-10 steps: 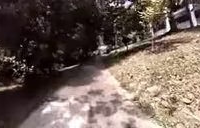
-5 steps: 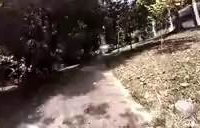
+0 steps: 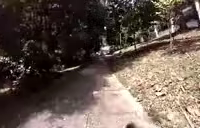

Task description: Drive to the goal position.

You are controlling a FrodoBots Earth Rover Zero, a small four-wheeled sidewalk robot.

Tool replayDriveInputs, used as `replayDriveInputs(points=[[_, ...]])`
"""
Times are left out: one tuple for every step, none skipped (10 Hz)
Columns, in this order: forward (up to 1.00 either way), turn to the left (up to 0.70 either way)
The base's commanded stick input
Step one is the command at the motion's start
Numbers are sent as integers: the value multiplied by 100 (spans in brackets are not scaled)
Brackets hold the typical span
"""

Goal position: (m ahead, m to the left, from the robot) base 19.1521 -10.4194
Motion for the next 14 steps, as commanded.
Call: replayDriveInputs(points=[[100,0],[100,0],[100,0],[100,0],[100,0],[100,-9],[100,-27],[100,-22],[100,0],[100,0],[100,0],[100,0],[100,0],[100,0]])
